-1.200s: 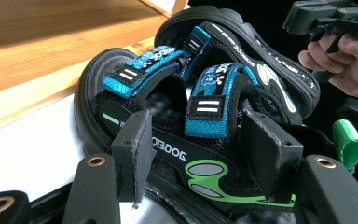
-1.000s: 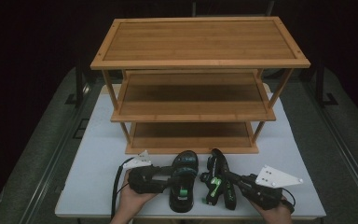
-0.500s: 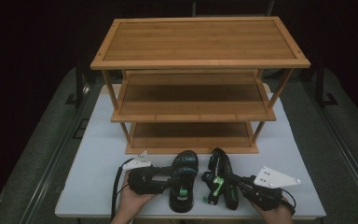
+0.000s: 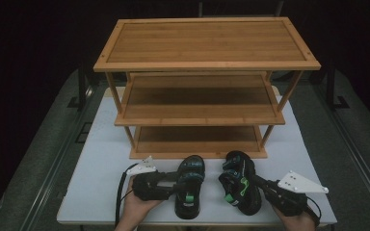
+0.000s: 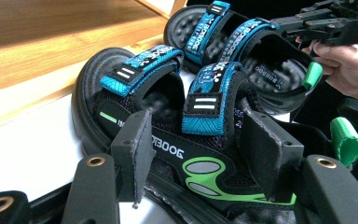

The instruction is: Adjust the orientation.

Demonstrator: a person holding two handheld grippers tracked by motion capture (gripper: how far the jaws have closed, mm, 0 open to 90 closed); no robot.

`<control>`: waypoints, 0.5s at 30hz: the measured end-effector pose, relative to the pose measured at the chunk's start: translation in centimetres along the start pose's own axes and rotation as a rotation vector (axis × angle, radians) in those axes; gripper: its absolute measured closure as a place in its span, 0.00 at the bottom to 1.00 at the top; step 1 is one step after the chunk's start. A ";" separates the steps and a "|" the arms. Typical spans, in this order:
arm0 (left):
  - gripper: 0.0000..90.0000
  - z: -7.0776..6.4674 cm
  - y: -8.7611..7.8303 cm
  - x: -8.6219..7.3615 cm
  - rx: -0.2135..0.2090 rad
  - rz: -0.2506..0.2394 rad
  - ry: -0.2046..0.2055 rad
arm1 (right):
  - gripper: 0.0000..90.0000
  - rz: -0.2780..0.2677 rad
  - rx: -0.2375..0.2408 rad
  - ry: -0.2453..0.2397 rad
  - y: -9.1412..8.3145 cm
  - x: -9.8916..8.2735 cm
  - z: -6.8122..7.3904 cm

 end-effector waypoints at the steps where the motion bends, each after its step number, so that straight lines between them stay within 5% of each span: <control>1: 0.48 0.0 0.0 0.0 0.001 0.001 0.001 | 1.00 0.007 -0.012 -0.001 -0.1 -0.1 -0.1; 6: 0.48 0.0 0.0 0.0 -0.001 0.002 0.001 | 1.00 0.036 -0.065 0.010 -0.3 -0.7 -1.3; 12: 0.48 0.0 0.0 0.0 -0.002 0.002 0.001 | 1.00 0.008 -0.061 0.114 -1.3 -1.4 -3.1; 15: 0.48 0.0 0.0 0.0 -0.001 0.002 0.002 | 1.00 0.030 -0.063 0.127 -1.1 -2.0 -3.4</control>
Point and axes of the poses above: each handheld gripper's, and its own axes: y roughly forward along the jaws, x roughly out of its top, z roughly to its left, the point moved 10 cm from there along y, roughly forward along the jaws, and after that the axes turned 9 degrees about x, right-handed, at the moved point
